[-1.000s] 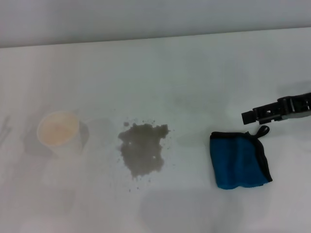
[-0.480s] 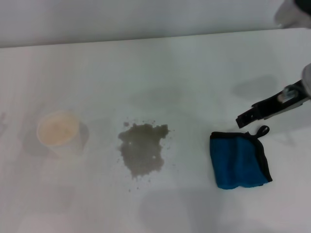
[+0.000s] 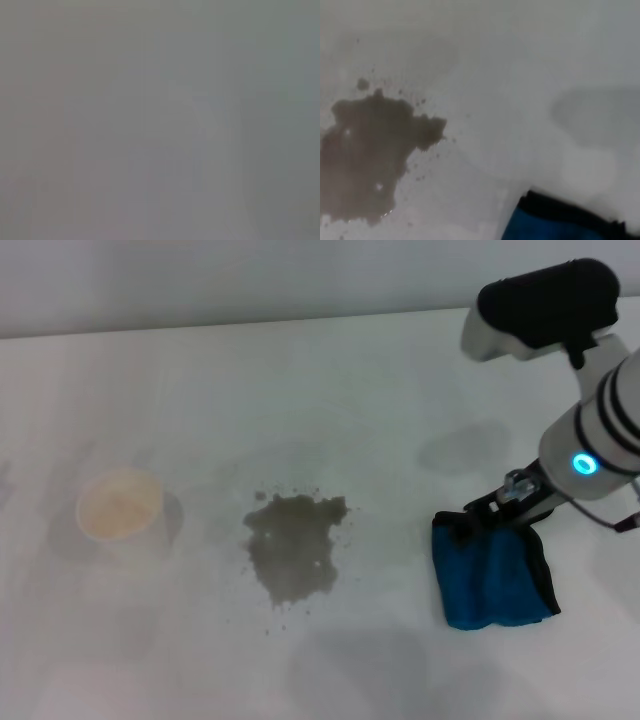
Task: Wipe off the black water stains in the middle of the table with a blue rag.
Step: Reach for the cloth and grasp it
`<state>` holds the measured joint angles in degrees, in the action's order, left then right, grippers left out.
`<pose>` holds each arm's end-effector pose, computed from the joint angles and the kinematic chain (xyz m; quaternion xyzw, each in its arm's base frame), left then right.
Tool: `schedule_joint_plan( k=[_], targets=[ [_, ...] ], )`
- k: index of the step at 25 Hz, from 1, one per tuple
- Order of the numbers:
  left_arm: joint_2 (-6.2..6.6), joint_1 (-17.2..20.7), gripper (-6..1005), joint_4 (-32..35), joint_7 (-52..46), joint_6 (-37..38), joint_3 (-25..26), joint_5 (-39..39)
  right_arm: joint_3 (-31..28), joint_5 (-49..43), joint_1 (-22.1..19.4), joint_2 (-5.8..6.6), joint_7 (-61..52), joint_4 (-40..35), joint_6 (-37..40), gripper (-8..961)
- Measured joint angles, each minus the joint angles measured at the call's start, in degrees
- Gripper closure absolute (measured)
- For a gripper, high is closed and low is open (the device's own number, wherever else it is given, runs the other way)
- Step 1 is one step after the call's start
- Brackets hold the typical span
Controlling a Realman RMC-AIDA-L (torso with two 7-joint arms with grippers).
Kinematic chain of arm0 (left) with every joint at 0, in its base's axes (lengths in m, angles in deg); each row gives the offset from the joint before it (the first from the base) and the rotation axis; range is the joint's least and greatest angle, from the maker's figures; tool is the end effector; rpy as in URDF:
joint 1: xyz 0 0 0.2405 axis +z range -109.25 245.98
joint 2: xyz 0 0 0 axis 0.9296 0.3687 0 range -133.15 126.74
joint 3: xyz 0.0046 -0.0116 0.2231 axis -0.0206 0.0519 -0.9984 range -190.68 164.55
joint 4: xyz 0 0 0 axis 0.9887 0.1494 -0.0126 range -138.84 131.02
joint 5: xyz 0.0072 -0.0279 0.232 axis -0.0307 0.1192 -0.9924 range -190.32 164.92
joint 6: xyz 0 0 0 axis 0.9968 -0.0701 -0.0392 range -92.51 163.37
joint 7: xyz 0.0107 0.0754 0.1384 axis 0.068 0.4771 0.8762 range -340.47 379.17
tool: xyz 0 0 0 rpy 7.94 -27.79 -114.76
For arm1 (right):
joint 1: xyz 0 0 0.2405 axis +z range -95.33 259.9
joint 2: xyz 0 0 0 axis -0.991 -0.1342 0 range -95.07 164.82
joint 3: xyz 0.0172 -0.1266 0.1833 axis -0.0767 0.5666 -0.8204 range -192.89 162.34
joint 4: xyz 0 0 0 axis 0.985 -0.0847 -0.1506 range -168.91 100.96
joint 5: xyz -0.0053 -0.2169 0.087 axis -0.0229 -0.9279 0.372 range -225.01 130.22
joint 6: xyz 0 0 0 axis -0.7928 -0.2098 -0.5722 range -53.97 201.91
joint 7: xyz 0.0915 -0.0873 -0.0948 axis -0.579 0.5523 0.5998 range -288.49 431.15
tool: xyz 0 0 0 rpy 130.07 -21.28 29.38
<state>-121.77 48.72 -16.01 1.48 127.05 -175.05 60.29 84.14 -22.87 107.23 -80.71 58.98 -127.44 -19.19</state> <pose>-0.3526 0.2774 0.0652 -0.6990 -0.1072 -0.3118 0.6346 0.1560 0.3146 -0.0047 -0.7743 0.5303 -0.2062 0.2768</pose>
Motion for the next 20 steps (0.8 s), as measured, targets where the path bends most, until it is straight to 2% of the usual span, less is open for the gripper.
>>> schedule_joint_plan(
  k=[13, 20],
  targets=[
    [-0.26, -0.1, 106, 0.7, 1.5, -0.2, 0.0, 1.0, 5.5, -2.1, 0.7, -0.23, -6.2, 4.9, 1.9, 231],
    [-0.26, -0.4, 106, 1.4, 1.5, -0.5, 0.0, 1.1, 8.7, -2.1, 2.4, -0.31, -7.6, 8.3, 4.8, 268]
  ],
)
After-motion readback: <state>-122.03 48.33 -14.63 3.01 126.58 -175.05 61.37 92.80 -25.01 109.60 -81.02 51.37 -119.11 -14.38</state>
